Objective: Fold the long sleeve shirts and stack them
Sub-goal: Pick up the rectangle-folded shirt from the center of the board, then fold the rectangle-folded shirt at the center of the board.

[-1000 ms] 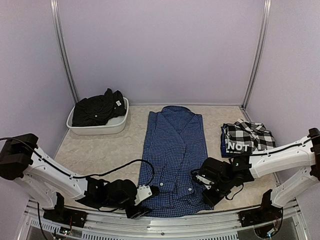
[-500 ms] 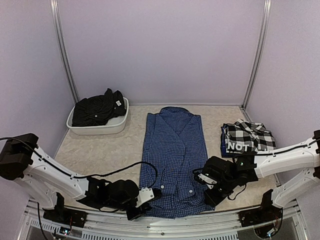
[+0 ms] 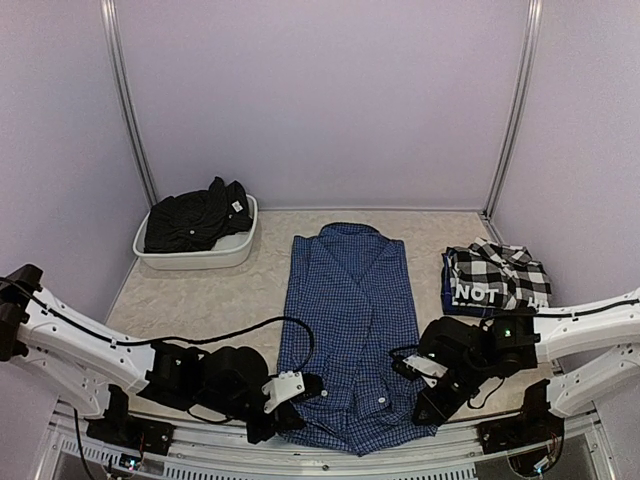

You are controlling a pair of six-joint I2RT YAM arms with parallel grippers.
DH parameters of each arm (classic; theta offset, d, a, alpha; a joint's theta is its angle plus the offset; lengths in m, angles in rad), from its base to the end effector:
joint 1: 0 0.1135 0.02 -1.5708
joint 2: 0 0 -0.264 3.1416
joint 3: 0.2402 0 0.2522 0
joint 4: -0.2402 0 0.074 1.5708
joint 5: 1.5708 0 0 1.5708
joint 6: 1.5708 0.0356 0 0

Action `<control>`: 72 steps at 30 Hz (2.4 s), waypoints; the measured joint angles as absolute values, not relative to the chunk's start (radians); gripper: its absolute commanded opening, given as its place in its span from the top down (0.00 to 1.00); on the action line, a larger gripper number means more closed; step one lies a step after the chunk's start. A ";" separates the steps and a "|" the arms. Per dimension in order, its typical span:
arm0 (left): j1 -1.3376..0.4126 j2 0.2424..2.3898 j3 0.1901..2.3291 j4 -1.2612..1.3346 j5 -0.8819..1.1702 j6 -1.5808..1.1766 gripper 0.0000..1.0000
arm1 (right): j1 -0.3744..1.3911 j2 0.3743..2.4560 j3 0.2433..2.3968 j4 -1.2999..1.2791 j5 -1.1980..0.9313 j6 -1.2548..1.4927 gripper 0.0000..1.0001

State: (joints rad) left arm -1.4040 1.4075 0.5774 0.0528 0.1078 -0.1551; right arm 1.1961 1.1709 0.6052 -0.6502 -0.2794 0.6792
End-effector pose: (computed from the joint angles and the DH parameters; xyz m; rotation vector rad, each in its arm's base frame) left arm 0.0402 -0.2616 0.1570 1.5203 2.0121 -0.8393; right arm 0.0618 0.1839 0.1745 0.8534 -2.9276 -0.6944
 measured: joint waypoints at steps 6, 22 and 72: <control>-1.328 1.337 0.584 0.023 0.185 -0.183 1.00 | 1.187 1.128 0.649 -0.690 -0.286 0.682 1.00; -0.818 1.538 0.805 0.092 0.404 -0.235 1.00 | 0.656 1.449 0.942 -0.662 -0.297 0.390 1.00; -0.645 1.898 1.048 0.104 0.438 -0.367 1.00 | 0.384 1.778 1.017 -0.400 -0.569 0.099 0.67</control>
State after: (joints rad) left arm -0.6445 1.8977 1.0477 0.1040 0.4377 -0.3672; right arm 0.3840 1.7779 1.0172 -0.3996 -0.5690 0.0986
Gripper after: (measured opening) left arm 0.006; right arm 0.437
